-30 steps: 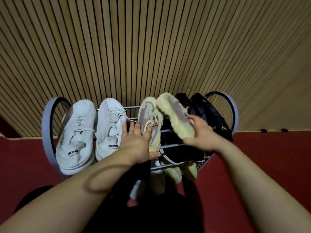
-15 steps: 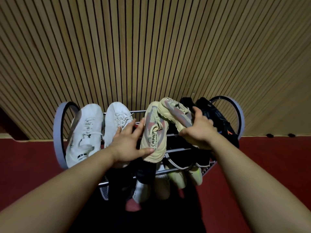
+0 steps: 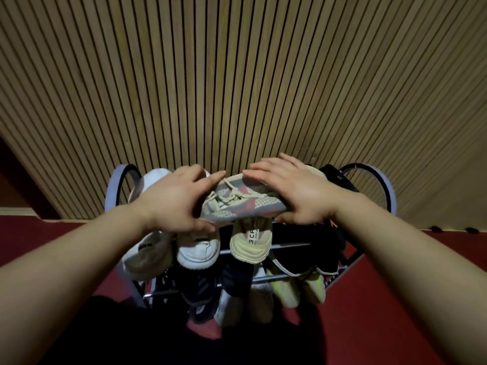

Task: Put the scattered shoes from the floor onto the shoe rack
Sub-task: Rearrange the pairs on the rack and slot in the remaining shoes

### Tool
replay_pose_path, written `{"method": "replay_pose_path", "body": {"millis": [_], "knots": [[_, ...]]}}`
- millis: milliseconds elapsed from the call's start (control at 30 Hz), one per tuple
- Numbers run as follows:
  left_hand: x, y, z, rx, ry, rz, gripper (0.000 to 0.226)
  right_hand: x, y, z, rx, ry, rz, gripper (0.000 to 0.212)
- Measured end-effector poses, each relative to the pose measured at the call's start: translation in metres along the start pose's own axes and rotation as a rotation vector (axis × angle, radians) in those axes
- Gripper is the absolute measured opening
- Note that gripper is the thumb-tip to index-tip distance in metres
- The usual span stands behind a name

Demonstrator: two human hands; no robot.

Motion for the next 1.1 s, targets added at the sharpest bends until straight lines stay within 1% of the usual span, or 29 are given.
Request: {"method": "replay_pose_path", "body": {"millis": [33,67,100,133,167,200,233,267,300,333,367,433,500,533,633,733,833,867,967,1033,1100], "knots": [[-0.005,0.007,0.0,-0.035,-0.047,0.021,0.108,0.006,0.007,0.0,-0.054,0.049,-0.034,0.098],[-0.009,0.015,0.0,-0.089,-0.122,0.039,0.106,0.013,0.015,0.001,-0.06,0.169,-0.091,0.096],[-0.011,0.023,0.001,-0.153,-0.213,0.054,0.101,0.017,0.023,0.004,0.013,0.351,-0.143,0.094],[-0.014,0.03,0.003,-0.203,-0.306,0.072,0.095,0.021,0.031,0.009,0.18,0.554,-0.171,0.092],[-0.014,0.037,0.003,-0.222,-0.389,0.087,0.089,0.023,0.04,0.016,0.414,0.715,-0.163,0.092],[-0.014,0.041,0.002,-0.218,-0.455,0.091,0.084,0.026,0.053,0.024,0.647,0.789,-0.111,0.093],[-0.013,0.044,-0.001,-0.195,-0.497,0.077,0.082,0.027,0.066,0.036,0.796,0.783,-0.033,0.096],[-0.01,0.046,-0.003,-0.166,-0.52,0.057,0.08,0.028,0.081,0.049,0.859,0.735,0.049,0.1],[-0.007,0.048,-0.006,-0.152,-0.53,0.038,0.08,0.027,0.092,0.062,0.855,0.683,0.113,0.104],[-0.004,0.049,-0.008,-0.166,-0.535,0.028,0.081,0.026,0.1,0.072,0.817,0.656,0.138,0.107],[-0.003,0.052,-0.009,-0.21,-0.529,0.018,0.083,0.026,0.107,0.077,0.773,0.653,0.12,0.108],[-0.002,0.055,-0.007,-0.37,-0.468,0.003,0.096,0.026,0.112,0.079,0.755,0.671,0.03,0.103],[-0.004,0.052,0.0,-0.531,-0.348,0.049,0.106,0.024,0.112,0.077,0.756,0.66,-0.033,0.095],[-0.006,0.049,0.003,-0.573,-0.291,0.099,0.108,0.022,0.112,0.075,0.733,0.649,-0.044,0.093],[-0.008,0.049,0.012,-0.565,-0.161,0.202,0.106,0.011,0.116,0.06,0.647,0.633,-0.057,0.093],[-0.005,0.043,0.005,-0.596,-0.057,0.189,0.094,-0.006,0.12,0.042,0.589,0.668,-0.048,0.094],[0.002,0.035,-0.022,-0.528,-0.01,0.1,0.085,-0.019,0.123,0.031,0.612,0.697,-0.061,0.094],[0.006,0.034,-0.035,-0.495,-0.03,0.07,0.085,-0.02,0.124,0.03,0.612,0.683,-0.06,0.094],[0.018,0.042,-0.075,-0.344,-0.169,0.006,0.087,-0.021,0.124,0.026,0.619,0.653,-0.078,0.096],[0.025,0.051,-0.098,-0.225,-0.197,0.042,0.087,-0.023,0.123,0.022,0.627,0.625,-0.073,0.096],[0.027,0.061,-0.116,-0.154,-0.172,0.145,0.099,-0.026,0.121,0.017,0.612,0.598,-0.035,0.098]]}}
Point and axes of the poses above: each hand's wrist, its own x-axis towards the middle knuckle, its own y-axis out of the palm, z = x × y, the point moved 1 cm from there along x, towards the middle knuckle, and after that the axes turned 8 degrees about z, right-handed, at the moved point
